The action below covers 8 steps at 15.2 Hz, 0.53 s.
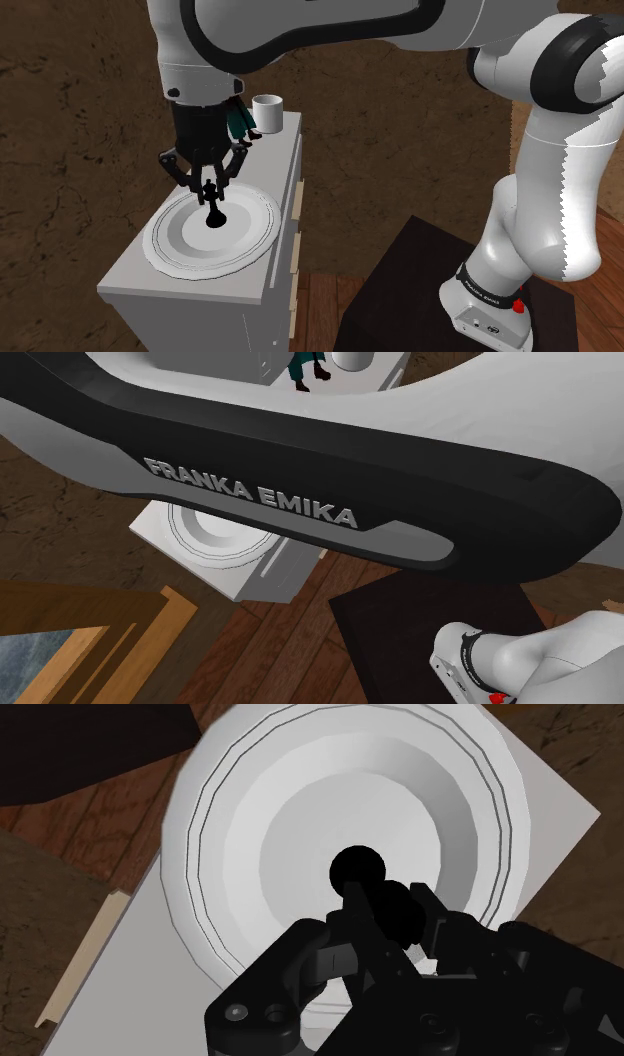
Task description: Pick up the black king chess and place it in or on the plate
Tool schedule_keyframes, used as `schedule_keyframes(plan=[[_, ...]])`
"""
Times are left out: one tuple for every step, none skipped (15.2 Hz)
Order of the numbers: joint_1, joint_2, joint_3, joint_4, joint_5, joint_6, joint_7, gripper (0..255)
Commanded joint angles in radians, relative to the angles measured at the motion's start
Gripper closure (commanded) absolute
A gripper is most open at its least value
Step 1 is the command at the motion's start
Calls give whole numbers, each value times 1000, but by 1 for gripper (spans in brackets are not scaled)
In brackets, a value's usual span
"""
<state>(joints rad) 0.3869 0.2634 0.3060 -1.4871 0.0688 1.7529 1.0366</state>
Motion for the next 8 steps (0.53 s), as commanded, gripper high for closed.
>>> schedule_keyframes(plan=[[0, 0, 0, -1, 0, 1, 0, 255], [0, 0, 0, -1, 0, 1, 0, 255], [0, 0, 0, -1, 0, 1, 0, 255], [0, 0, 0, -1, 0, 1, 0, 0], [0, 0, 0, -1, 0, 1, 0, 0], [0, 0, 0, -1, 0, 1, 0, 0], [0, 0, 0, -1, 0, 1, 0, 0], [0, 0, 0, -1, 0, 1, 0, 0]])
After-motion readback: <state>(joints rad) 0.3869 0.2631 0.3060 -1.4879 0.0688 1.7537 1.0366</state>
